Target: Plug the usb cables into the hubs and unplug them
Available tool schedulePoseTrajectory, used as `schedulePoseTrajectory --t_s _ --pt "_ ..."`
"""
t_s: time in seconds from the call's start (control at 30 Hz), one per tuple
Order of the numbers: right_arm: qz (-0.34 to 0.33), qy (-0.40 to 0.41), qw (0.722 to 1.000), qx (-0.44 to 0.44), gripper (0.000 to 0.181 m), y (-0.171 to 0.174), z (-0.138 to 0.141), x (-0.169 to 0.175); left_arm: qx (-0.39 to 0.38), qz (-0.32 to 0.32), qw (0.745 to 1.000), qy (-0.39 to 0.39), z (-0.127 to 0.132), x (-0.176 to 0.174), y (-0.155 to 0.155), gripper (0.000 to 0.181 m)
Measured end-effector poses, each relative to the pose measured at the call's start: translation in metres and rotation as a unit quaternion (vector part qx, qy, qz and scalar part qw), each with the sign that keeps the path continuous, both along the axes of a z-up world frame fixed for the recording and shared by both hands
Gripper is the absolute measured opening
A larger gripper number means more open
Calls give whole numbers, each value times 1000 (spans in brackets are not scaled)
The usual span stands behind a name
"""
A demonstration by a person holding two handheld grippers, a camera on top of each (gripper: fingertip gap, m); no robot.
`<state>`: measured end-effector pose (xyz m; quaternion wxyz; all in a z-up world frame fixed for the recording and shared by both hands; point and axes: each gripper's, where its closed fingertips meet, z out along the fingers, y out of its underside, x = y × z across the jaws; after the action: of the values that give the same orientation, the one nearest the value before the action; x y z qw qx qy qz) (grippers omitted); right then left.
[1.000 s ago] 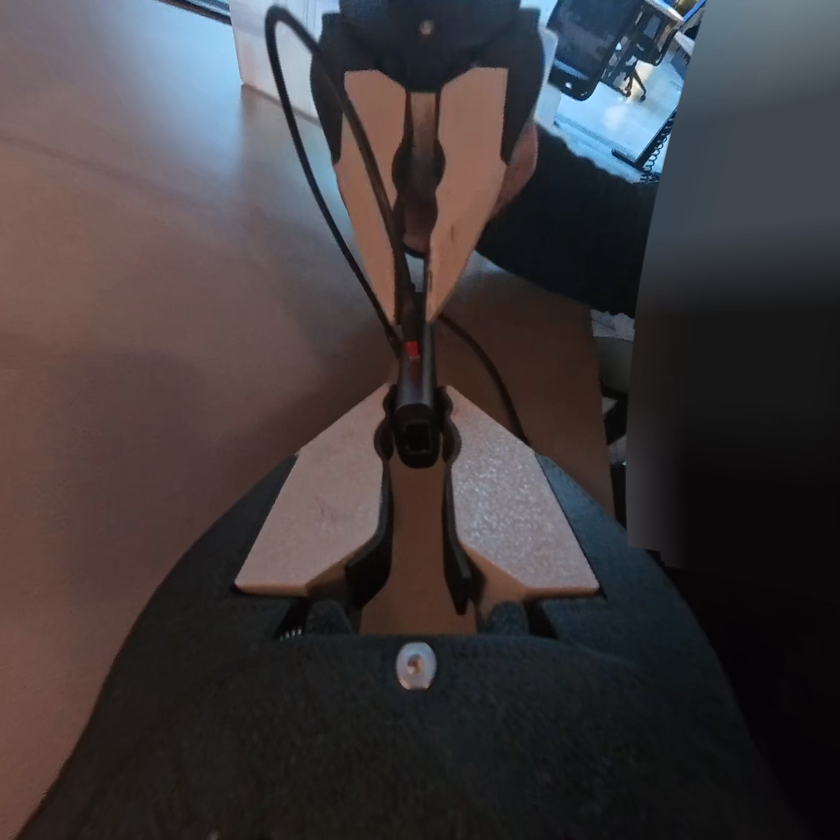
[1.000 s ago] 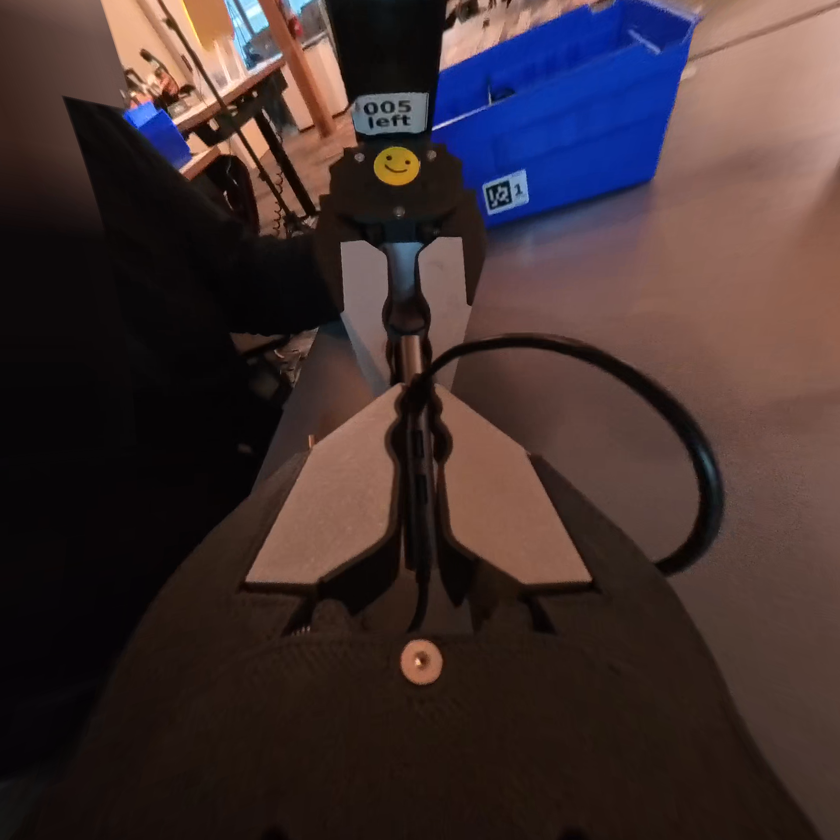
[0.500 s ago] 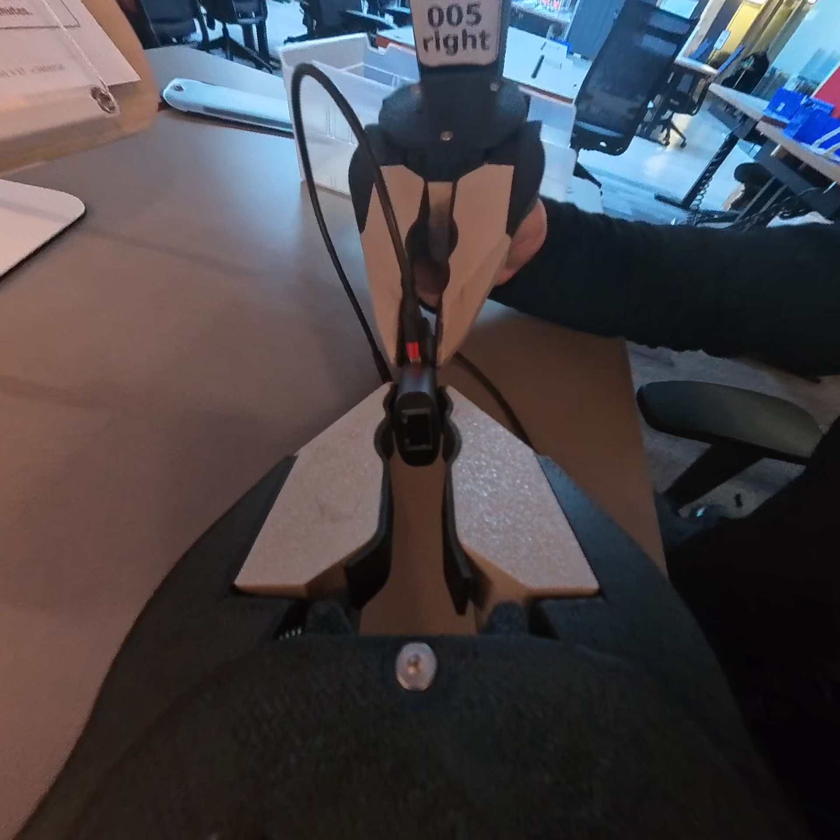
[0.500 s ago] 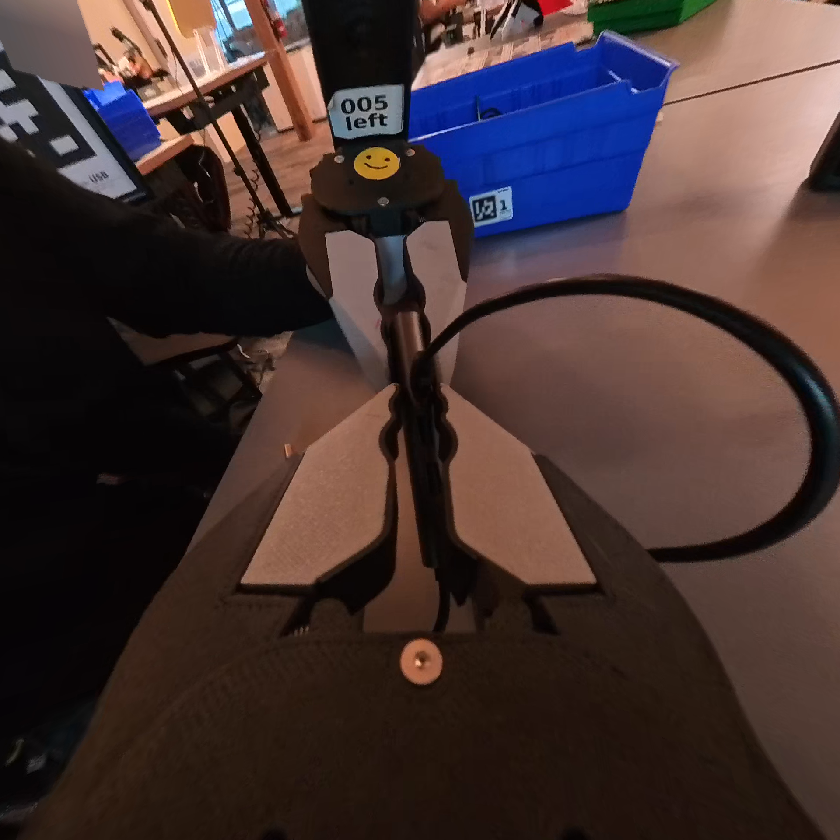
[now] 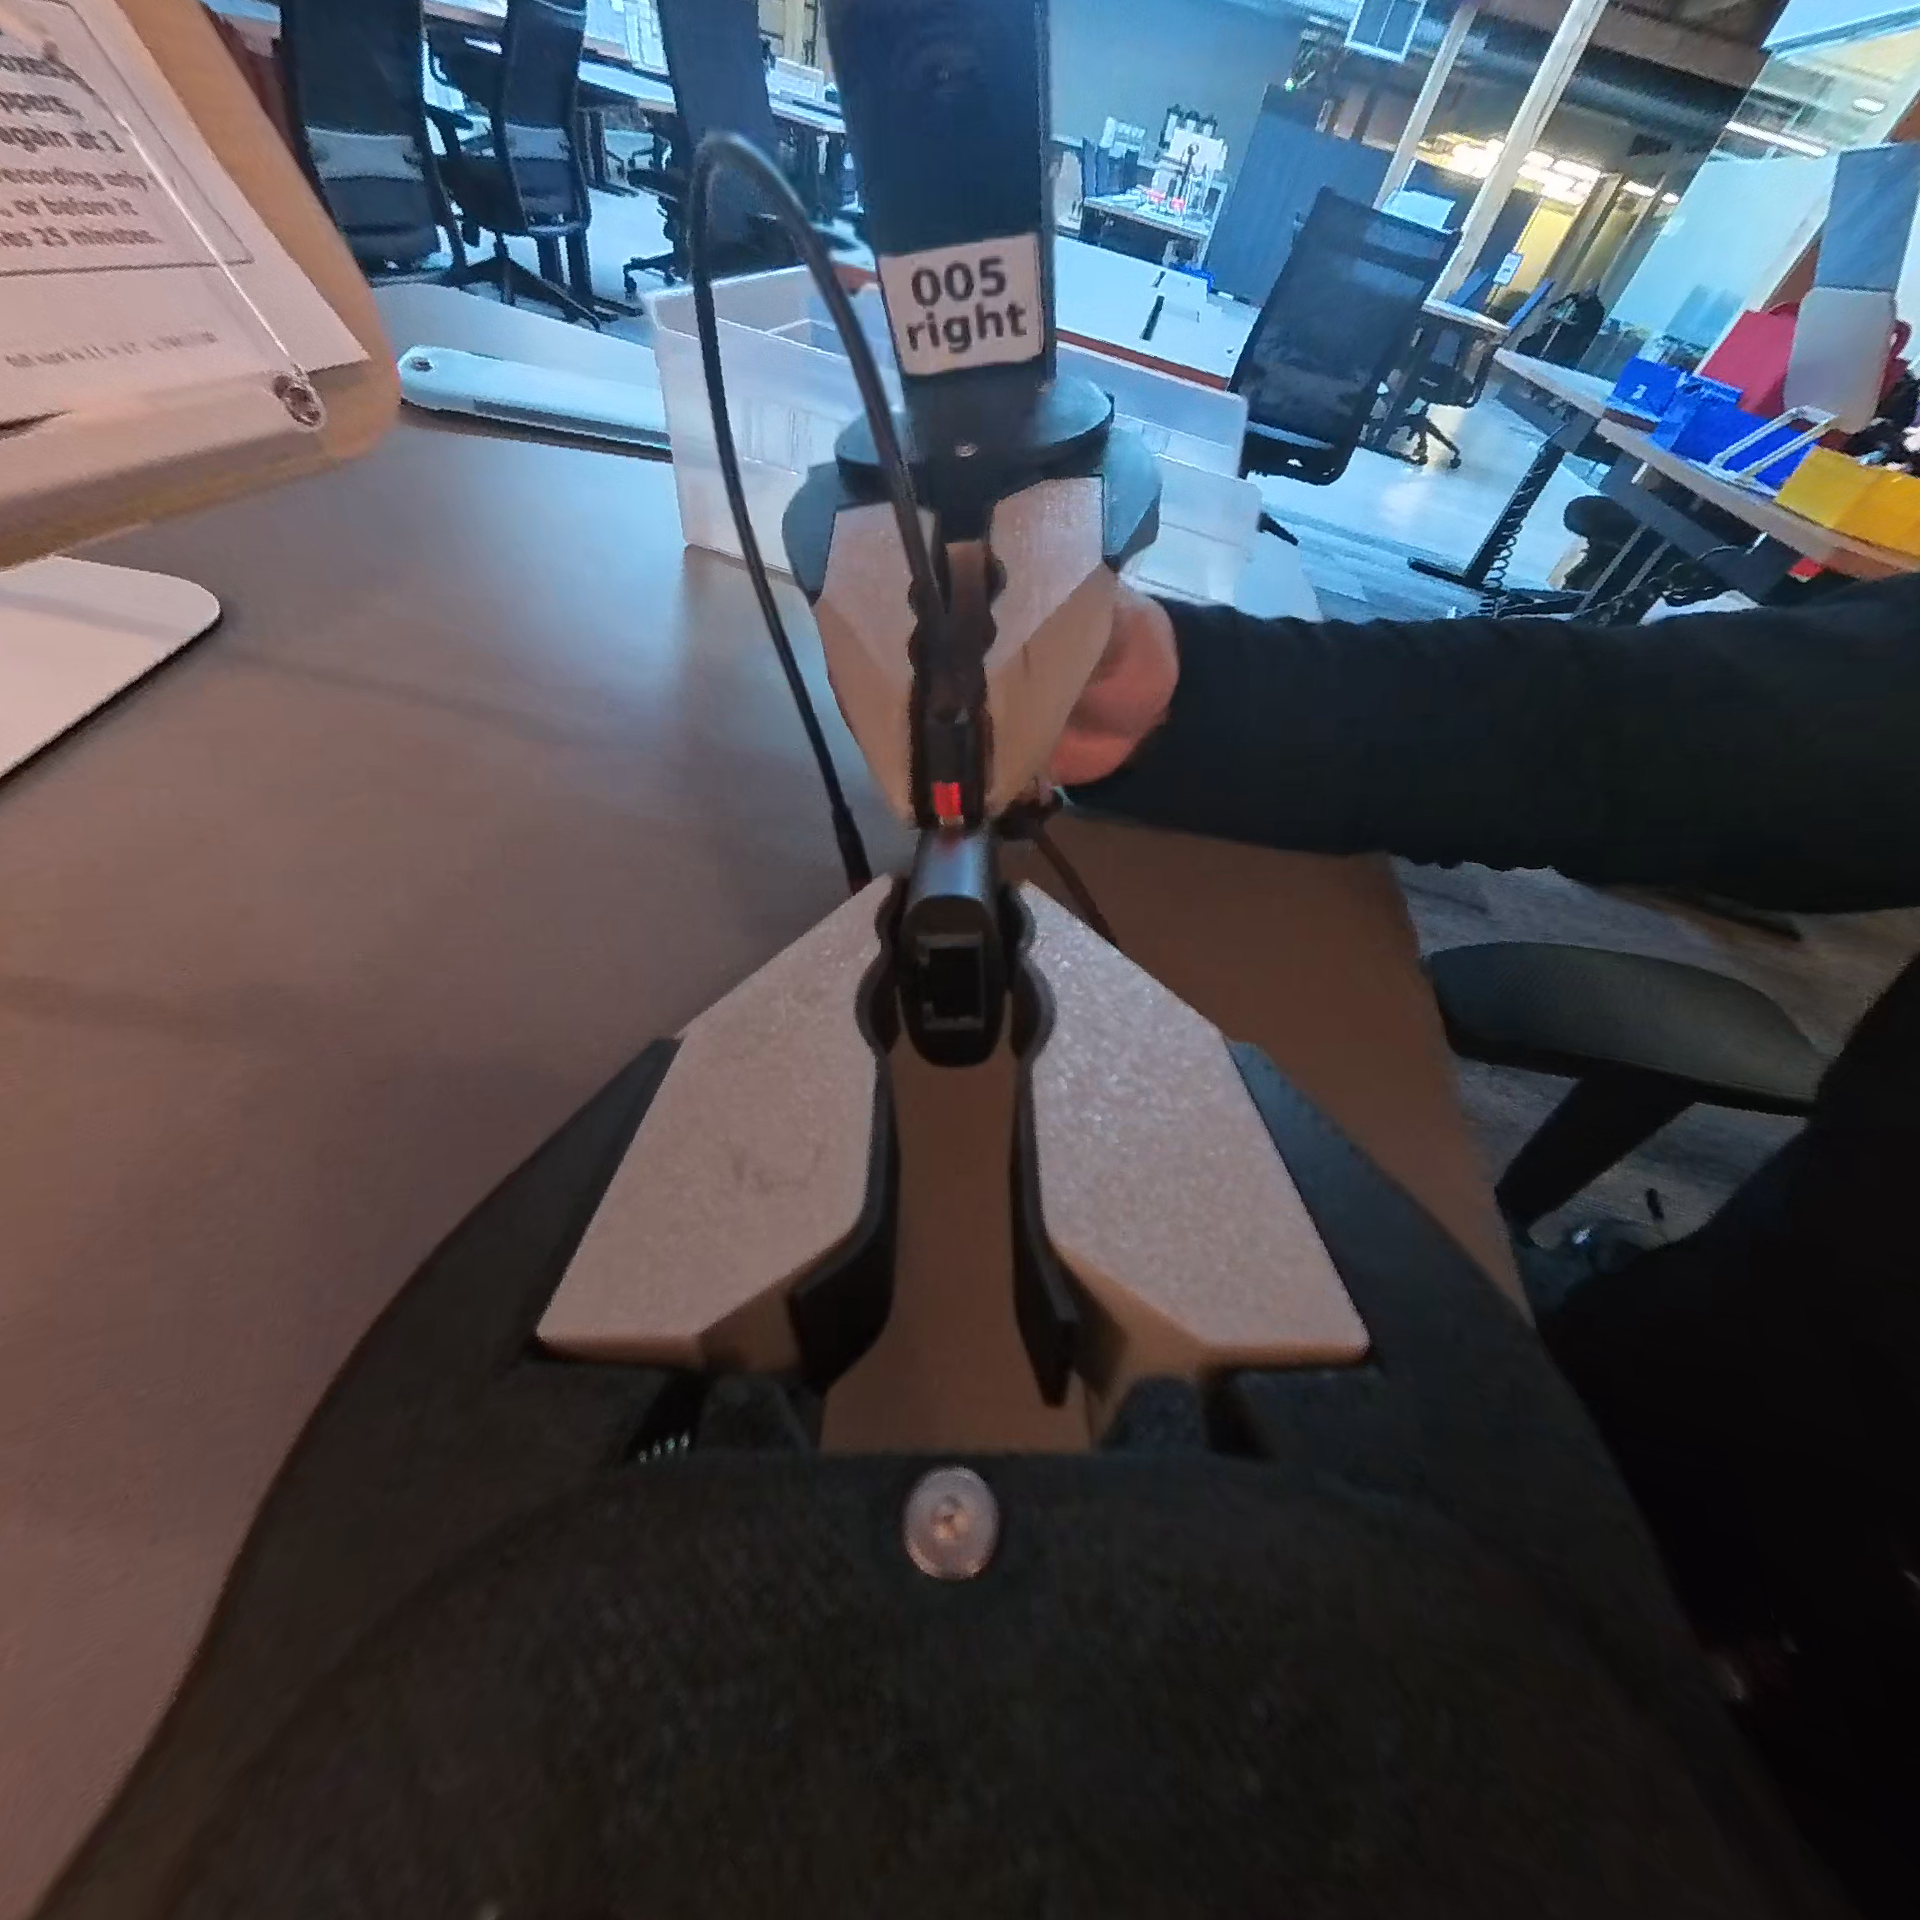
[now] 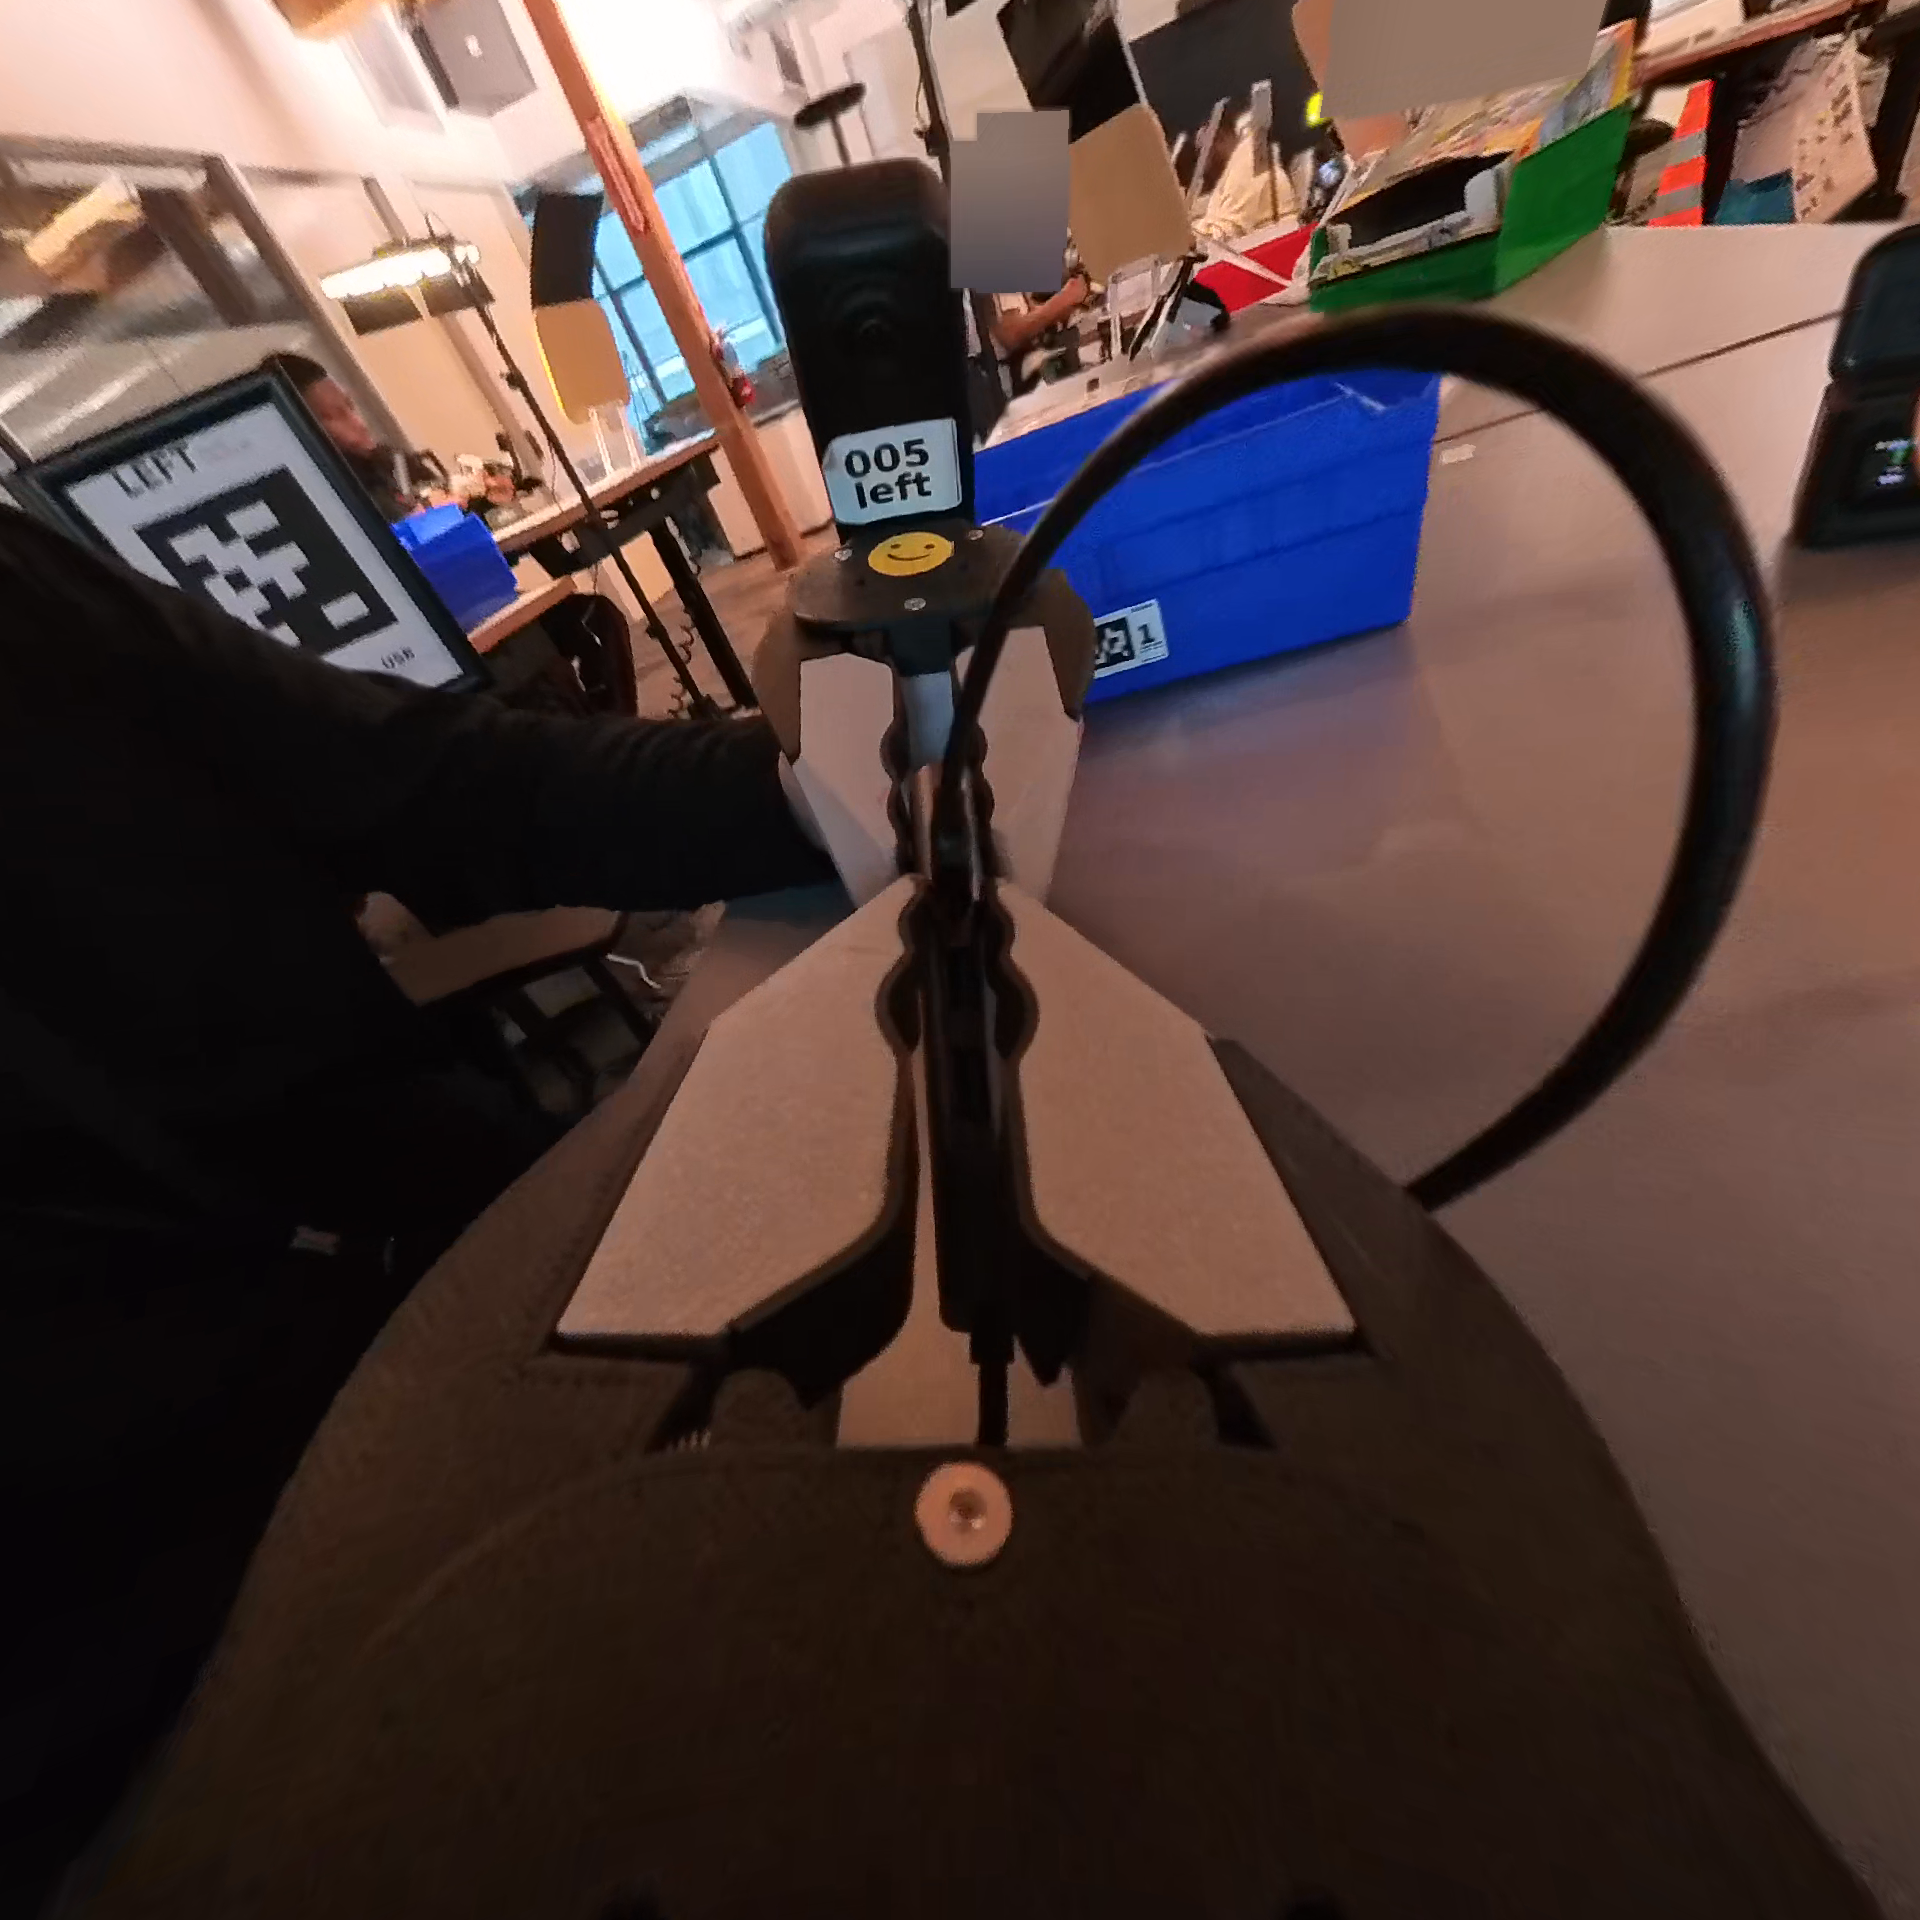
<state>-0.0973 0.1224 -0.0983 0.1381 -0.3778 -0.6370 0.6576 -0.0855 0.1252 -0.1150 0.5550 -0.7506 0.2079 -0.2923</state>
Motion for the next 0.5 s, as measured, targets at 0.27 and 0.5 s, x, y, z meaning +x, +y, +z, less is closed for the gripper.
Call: schedulePoseTrajectory --t_s 0.27,0.5 --pt "-58 -14 997 46 5 22 -11 -10 -50 -11 999 4 -15 -8 21 19" --pt "-62 -21 994 84 4 20 -19 -17 -116 -20 992 -39 -26 -11 19 16"
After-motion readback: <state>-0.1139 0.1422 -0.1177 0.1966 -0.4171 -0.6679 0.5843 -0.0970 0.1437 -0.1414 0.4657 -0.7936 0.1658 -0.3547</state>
